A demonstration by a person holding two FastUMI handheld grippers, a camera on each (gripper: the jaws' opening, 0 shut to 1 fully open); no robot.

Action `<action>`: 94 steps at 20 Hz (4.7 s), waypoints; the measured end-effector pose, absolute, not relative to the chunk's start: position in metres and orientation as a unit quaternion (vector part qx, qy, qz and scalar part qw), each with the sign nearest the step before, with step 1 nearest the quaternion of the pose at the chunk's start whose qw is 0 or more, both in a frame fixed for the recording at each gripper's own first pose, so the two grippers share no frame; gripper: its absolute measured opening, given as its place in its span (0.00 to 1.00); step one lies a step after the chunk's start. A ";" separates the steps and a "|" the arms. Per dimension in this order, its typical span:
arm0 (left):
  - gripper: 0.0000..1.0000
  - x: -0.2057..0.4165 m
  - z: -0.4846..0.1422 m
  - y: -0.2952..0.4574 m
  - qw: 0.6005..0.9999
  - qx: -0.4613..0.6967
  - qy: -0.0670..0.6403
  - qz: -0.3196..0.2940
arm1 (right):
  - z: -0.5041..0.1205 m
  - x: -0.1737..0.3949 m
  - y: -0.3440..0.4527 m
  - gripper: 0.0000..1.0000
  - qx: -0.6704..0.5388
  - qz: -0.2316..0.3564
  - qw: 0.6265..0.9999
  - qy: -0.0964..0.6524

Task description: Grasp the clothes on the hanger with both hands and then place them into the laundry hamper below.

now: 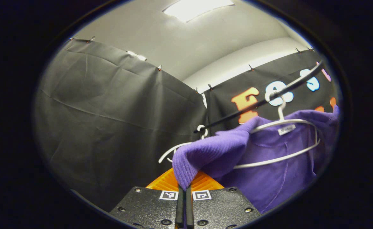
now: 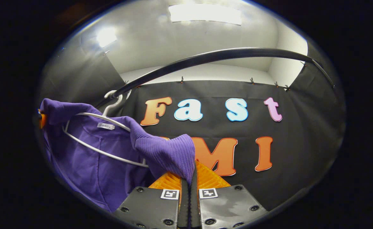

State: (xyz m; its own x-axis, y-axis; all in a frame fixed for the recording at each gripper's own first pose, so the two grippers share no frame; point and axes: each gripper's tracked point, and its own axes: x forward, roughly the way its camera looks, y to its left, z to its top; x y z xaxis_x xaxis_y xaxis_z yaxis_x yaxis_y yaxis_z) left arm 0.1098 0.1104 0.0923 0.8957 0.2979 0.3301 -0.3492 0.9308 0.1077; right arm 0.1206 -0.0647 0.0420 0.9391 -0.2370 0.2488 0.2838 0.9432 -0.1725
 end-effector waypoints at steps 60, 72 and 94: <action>0.04 0.087 -0.187 -0.033 0.972 -0.016 0.191 -0.136 | -0.166 0.109 -0.022 0.10 -0.110 0.021 0.985 0.128; 0.11 0.028 -0.324 -0.073 0.878 0.013 0.434 -0.202 | -0.340 0.056 0.004 0.12 -0.021 0.059 0.913 0.403; 0.98 -0.007 -0.392 -0.048 0.828 -0.003 0.542 -0.141 | -0.416 0.005 0.025 0.91 0.009 0.087 0.842 0.533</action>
State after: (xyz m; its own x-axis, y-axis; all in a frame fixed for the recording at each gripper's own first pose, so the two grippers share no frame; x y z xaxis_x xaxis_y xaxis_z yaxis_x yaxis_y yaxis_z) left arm -0.0068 -0.0480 -0.3918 0.3718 -0.2365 -0.8977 0.2304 0.9603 -0.1575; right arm 0.0048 0.0252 -0.4161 0.4168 0.1566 -0.8954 -0.1371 0.9846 0.1084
